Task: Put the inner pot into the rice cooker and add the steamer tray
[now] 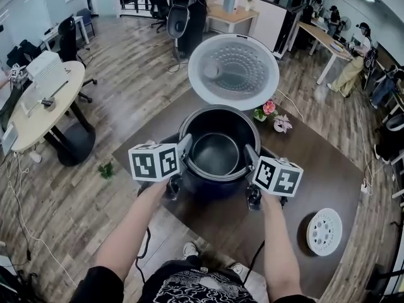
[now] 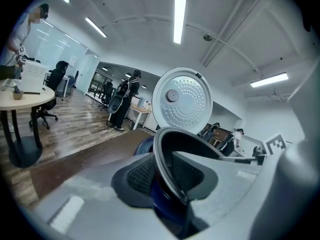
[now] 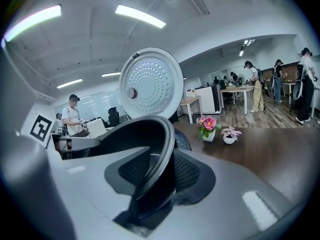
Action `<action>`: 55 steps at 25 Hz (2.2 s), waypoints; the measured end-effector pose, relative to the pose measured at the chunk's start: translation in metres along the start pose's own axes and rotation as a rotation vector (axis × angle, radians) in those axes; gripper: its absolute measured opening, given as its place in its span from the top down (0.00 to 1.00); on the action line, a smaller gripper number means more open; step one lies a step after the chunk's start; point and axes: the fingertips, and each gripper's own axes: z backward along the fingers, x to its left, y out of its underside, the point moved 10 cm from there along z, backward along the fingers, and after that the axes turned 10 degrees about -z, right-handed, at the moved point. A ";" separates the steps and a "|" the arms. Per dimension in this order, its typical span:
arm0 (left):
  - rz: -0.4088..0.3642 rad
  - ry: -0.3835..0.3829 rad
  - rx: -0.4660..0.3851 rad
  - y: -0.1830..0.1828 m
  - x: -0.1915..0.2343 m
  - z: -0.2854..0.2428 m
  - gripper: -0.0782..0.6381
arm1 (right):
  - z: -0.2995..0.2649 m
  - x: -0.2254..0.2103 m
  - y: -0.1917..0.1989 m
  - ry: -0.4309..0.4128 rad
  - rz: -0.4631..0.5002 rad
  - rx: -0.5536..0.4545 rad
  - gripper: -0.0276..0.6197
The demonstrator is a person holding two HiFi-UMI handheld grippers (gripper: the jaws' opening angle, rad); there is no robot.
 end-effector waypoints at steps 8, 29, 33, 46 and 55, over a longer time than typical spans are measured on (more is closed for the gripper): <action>-0.022 0.002 -0.008 0.000 0.001 -0.002 0.74 | -0.001 0.001 -0.002 0.018 0.015 0.001 0.74; -0.112 -0.050 0.001 -0.002 0.003 0.001 0.71 | 0.000 0.001 0.003 0.079 0.108 -0.048 0.70; -0.197 -0.070 -0.021 -0.014 -0.006 0.006 0.71 | 0.012 -0.001 -0.003 0.066 0.107 -0.082 0.70; -0.330 0.066 -0.064 -0.040 -0.087 -0.014 0.64 | 0.079 -0.044 -0.011 0.130 0.118 -0.178 0.68; -0.366 0.216 -0.038 -0.028 -0.182 -0.051 0.61 | 0.160 -0.108 -0.003 0.242 0.051 -0.238 0.59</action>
